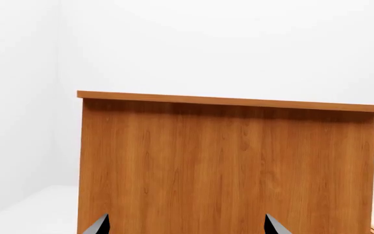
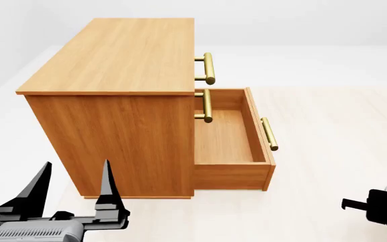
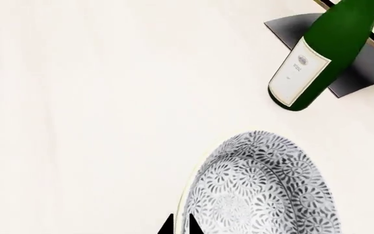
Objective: Put the bowl on top of the cabinet.
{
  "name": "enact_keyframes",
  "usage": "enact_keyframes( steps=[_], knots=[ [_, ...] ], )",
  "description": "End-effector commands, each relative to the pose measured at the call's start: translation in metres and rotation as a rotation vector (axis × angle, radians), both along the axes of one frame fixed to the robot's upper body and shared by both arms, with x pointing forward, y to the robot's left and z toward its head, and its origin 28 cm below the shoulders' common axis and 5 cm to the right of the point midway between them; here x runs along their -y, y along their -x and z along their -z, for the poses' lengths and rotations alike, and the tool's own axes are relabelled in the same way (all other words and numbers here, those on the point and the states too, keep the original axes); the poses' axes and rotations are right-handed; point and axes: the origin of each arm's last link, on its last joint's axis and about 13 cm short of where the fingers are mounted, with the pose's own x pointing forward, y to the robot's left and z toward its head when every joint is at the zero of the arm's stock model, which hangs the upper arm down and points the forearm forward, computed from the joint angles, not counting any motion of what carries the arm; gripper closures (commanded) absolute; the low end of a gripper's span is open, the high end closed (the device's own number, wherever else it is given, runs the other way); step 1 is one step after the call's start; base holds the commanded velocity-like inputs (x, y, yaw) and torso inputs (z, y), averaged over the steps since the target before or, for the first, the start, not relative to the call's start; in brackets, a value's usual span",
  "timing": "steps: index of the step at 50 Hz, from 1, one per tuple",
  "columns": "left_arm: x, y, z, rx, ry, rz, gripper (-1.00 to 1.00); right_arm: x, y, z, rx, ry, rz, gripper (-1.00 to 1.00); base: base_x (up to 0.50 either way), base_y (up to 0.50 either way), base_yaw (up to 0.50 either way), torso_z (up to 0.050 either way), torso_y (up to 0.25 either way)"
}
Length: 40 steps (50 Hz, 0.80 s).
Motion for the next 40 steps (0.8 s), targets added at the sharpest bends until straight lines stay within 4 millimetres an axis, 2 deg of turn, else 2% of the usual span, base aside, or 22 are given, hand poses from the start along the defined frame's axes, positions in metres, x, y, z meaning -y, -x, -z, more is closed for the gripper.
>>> enact_keyframes(
  steps=[1, 9, 14, 21, 31, 40],
  knots=[
    [0.0, 0.0, -0.001, 0.001, -0.001, 0.0, -1.0, -0.004, 0.008, -0.024, 0.07, 0.053, -0.001, 1.0, 0.0, 0.0, 0.0, 0.0, 0.0],
    [-0.001, 0.0, -0.002, 0.0, 0.002, -0.003, -1.0, -0.011, -0.001, -0.044, 0.086, 0.076, -0.026, 1.0, 0.0, 0.0, 0.0, 0.0, 0.0],
    [-0.001, 0.0, -0.002, 0.0, 0.004, -0.003, -1.0, -0.016, -0.013, -0.065, 0.103, 0.094, -0.056, 1.0, 0.0, 0.0, 0.0, 0.0, 0.0],
    [-0.001, -0.001, -0.002, 0.0, 0.004, -0.003, -1.0, -0.026, -0.036, -0.097, 0.127, 0.122, -0.101, 1.0, 0.0, 0.0, 0.0, 0.0, 0.0],
    [-0.001, -0.001, -0.001, 0.0, 0.004, -0.003, -1.0, -0.04, -0.063, -0.131, 0.136, 0.148, -0.147, 1.0, 0.0, 0.0, 0.0, 0.0, 0.0],
    [-0.001, 0.0, -0.001, -0.001, 0.003, -0.001, -1.0, -0.065, -0.091, -0.171, 0.157, 0.175, -0.217, 1.0, 0.0, 0.0, 0.0, 0.0, 0.001]
  ],
)
